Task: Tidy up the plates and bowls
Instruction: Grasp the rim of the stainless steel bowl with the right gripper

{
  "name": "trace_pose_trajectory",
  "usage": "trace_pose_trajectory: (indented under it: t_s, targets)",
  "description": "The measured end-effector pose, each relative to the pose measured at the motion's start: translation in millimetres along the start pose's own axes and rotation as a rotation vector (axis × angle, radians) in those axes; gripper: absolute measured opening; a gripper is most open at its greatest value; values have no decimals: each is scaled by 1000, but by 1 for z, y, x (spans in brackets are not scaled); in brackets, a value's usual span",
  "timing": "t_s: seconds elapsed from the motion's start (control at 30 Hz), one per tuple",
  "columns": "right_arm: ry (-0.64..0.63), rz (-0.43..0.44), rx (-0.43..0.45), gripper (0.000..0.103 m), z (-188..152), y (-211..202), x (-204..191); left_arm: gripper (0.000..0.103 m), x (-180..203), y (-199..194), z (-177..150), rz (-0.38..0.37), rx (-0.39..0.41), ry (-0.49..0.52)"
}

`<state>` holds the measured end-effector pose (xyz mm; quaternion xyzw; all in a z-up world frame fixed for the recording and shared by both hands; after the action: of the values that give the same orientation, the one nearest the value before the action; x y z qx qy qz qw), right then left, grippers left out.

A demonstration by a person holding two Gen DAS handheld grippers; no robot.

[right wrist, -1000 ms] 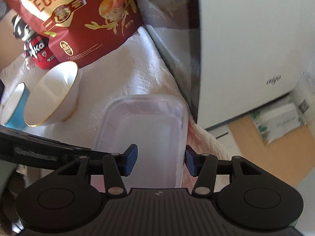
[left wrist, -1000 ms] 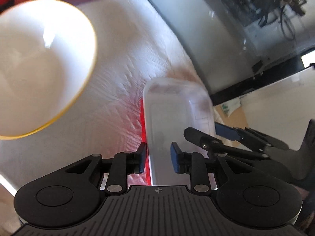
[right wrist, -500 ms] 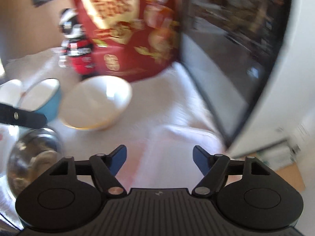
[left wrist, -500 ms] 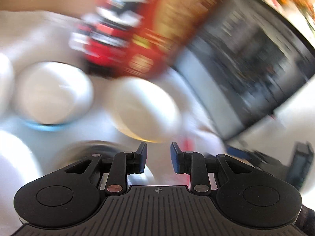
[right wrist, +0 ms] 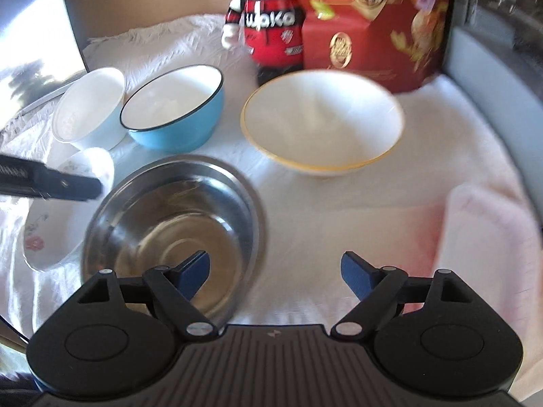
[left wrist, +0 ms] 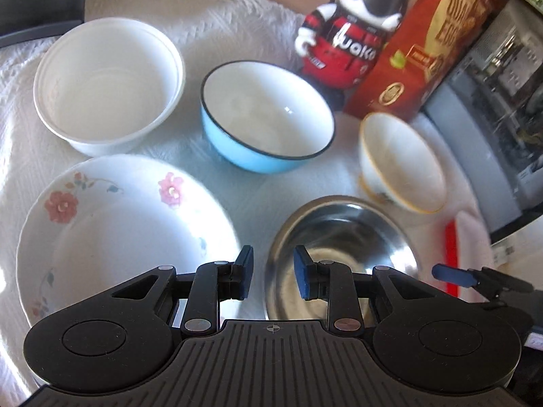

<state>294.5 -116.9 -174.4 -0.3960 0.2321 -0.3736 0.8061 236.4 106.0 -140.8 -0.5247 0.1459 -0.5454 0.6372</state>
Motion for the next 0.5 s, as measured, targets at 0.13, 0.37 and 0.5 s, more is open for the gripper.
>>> trace_pose_trajectory:
  t_s: [0.13,0.37,0.5]
  targets:
    - [78,83,-17,85,5,16,-5,30,6,11,-6,-13,-32,26]
    - [106,193,-44,72,8,23,-8,30,15,17,-20,-23,-95,12]
    - [74,213,-66,72,0,11,-4,28,24,14,-46,-24,-157,53]
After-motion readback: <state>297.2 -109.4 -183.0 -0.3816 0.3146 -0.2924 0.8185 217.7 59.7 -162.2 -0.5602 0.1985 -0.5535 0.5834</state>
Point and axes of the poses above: each gripper's, at about its wrist camera, not at the fingertips, and y roughly the way its jaws point, x to its right, z to its top, the point moved 9 cm from there along y, roughly the way its jaws point, and after that the axes turned 10 degrees about -y, right-handed, at the moved point
